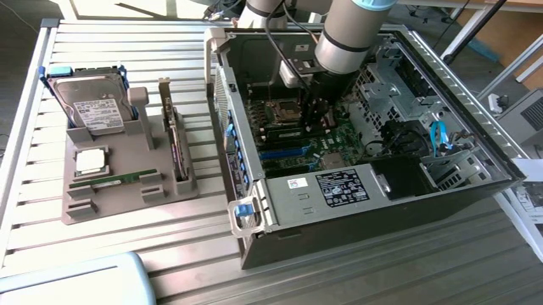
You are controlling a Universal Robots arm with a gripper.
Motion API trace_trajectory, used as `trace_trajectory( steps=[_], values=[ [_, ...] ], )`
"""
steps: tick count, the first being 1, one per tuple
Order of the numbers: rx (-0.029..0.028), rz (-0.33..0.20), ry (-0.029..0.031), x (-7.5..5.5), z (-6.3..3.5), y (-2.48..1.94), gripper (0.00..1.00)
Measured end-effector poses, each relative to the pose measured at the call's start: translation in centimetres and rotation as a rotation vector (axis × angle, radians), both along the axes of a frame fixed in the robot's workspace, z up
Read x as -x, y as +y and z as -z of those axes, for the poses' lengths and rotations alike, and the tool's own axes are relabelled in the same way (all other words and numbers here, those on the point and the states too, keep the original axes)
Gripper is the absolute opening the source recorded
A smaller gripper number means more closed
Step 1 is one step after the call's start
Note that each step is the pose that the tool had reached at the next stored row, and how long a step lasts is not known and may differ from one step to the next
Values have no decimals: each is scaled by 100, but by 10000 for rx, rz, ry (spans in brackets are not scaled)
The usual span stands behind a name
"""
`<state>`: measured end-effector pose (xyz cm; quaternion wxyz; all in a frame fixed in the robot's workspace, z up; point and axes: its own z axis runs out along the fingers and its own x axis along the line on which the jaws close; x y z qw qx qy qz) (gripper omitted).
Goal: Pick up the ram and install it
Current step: 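Insert the ram into the slot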
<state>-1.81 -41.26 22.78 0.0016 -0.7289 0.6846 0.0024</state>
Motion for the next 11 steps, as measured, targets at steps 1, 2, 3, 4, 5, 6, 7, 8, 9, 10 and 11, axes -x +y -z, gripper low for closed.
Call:
trace_trajectory(
  steps=[1, 2, 3, 4, 5, 6, 7, 8, 9, 10, 11],
  values=[
    [-2, 2, -1, -1, -21, 0, 27],
    [-2, 1, -1, -2, -62, 0, 27],
    [-1, 1, 0, -3, -84, 2, 27],
    [0, 1, -1, -3, -105, 4, 27],
    [1, 0, -1, -3, -127, 5, 27],
    [4, 0, 0, -4, -160, 8, 27],
    [7, 2, -1, -6, -190, 10, 27],
    [8, 4, -1, -6, -216, 11, 27],
    [10, 6, -1, -8, -246, 11, 27],
    [11, 6, -1, -9, -271, 11, 27],
    [12, 6, 0, -10, -298, 12, 27]
  ],
)
